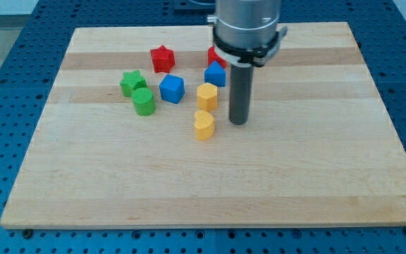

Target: Move your arm horizontally to the red circle

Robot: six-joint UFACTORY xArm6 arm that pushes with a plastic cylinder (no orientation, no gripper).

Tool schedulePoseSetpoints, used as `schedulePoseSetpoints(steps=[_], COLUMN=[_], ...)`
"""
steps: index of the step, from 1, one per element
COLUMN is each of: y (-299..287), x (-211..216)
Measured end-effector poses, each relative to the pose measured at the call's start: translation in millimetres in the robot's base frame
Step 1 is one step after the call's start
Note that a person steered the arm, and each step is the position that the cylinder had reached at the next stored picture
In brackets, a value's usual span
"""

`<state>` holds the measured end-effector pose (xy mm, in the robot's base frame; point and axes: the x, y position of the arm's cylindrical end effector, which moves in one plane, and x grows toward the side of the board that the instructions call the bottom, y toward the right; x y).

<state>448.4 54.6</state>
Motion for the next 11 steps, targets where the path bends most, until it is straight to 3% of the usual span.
schedulePoseSetpoints(steps=[2, 9, 11], y=[56, 30, 32], x=[-35, -43, -118])
